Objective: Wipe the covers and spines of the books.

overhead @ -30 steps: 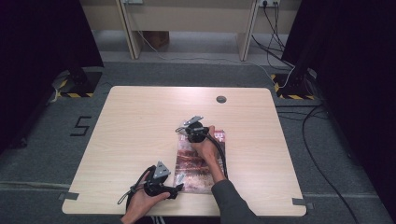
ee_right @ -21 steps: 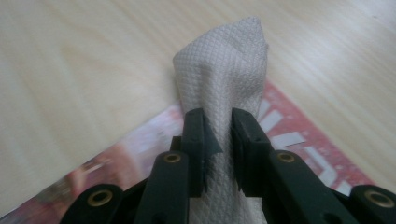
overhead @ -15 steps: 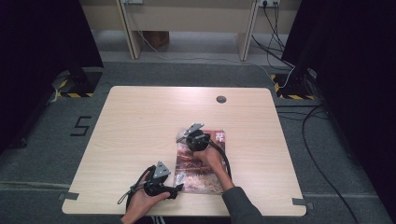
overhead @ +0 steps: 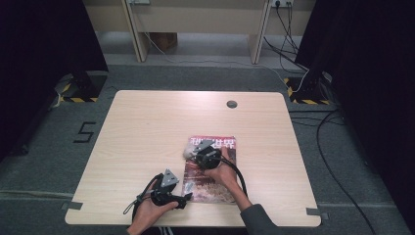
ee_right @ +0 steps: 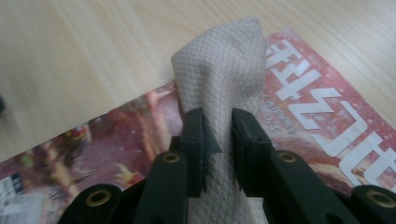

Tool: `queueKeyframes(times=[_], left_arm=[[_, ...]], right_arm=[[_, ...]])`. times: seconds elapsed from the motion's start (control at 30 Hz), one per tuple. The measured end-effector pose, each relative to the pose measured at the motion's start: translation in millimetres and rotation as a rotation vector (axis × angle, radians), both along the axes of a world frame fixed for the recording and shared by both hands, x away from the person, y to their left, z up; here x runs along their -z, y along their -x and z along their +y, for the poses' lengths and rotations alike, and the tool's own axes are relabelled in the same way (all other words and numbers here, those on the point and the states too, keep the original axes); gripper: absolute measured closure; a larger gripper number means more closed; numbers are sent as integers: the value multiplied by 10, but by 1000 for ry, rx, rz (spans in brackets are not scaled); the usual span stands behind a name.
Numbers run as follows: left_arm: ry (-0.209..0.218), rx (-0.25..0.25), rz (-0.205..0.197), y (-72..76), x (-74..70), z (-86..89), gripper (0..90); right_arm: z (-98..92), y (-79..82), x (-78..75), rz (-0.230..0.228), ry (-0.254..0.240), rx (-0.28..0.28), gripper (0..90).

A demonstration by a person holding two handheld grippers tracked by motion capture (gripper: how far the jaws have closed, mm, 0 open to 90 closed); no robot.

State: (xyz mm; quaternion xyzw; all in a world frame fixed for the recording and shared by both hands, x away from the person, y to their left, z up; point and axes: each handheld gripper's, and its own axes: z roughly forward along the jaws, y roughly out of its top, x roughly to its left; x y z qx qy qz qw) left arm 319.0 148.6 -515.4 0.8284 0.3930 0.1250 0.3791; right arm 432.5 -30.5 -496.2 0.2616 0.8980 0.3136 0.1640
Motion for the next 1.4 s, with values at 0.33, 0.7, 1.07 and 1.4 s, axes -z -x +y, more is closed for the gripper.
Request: queueKeyframes(times=[0.33, 0.7, 1.07, 1.4], left_arm=[[-3, -4, -7, 9, 1, -2, 170], [-9, -3, -7, 5, -2, -4, 164], [-26, 3, -18, 18, -17, -14, 162], [6, 5, -12, 45, -84, 107, 172]], right_arm=[[-274, -228, 11, -27, 3, 114, 757], [-91, 73, 17, -22, -1, 21, 758], [-61, 292, 36, 9, -49, -57, 750], [-296, 195, 31, -7, -38, 33, 753]])
